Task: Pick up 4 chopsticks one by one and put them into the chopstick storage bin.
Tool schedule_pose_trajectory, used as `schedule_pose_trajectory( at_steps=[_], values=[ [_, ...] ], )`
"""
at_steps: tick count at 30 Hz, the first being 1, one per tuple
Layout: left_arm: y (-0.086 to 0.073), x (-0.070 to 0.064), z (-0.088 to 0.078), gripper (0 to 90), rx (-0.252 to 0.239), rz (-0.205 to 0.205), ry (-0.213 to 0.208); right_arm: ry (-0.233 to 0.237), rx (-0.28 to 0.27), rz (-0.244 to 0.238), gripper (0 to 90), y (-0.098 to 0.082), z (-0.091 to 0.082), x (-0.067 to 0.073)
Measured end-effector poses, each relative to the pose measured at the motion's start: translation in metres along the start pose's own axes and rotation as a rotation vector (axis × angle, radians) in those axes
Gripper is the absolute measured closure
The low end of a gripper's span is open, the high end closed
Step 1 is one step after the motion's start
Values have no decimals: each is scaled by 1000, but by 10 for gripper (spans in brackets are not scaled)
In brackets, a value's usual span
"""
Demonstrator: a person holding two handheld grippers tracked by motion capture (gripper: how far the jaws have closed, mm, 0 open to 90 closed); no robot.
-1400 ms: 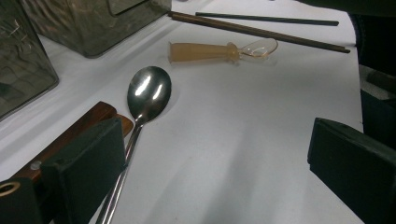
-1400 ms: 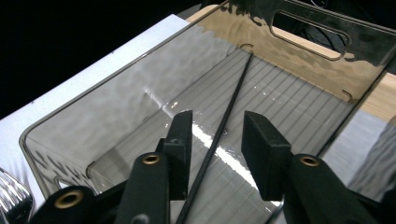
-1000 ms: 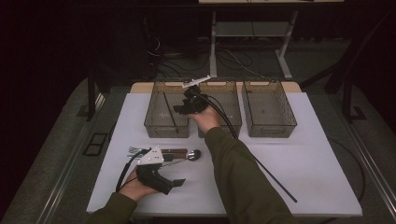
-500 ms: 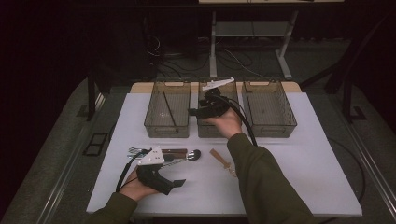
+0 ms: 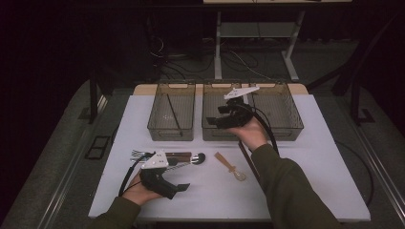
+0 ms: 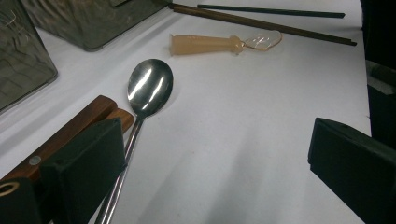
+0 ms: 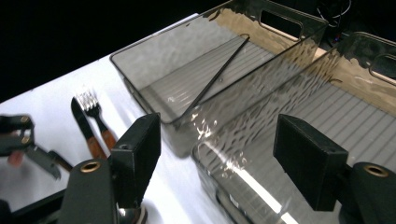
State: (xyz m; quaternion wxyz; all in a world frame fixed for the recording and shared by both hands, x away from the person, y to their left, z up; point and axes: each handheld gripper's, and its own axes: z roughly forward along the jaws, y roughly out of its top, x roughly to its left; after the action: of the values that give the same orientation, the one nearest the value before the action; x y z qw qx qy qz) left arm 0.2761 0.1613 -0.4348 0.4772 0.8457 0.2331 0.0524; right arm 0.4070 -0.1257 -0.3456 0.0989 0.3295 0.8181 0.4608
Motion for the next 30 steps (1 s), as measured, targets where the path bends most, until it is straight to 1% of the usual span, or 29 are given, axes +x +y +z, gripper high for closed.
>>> schedule_pose_trajectory(
  at_steps=[5,12,15,22,25,30],
  values=[
    [0,0,0,30,6,4,2,4,-5,-11,302,-12,-16,0],
    [0,1,0,30,-2,-6,5,10,-16,-2,302,-30,-40,-5],
    [0,1,0,30,0,-3,6,8,-19,-1,302,-38,-51,-6],
    [0,1,0,30,-2,-1,9,-5,-35,-3,302,-60,-77,-9],
    [-1,1,0,30,-3,-10,10,-16,-27,8,302,-72,-86,-12],
    [-1,2,1,30,-2,-5,10,-30,-14,28,301,-91,-97,-18]
  ],
)
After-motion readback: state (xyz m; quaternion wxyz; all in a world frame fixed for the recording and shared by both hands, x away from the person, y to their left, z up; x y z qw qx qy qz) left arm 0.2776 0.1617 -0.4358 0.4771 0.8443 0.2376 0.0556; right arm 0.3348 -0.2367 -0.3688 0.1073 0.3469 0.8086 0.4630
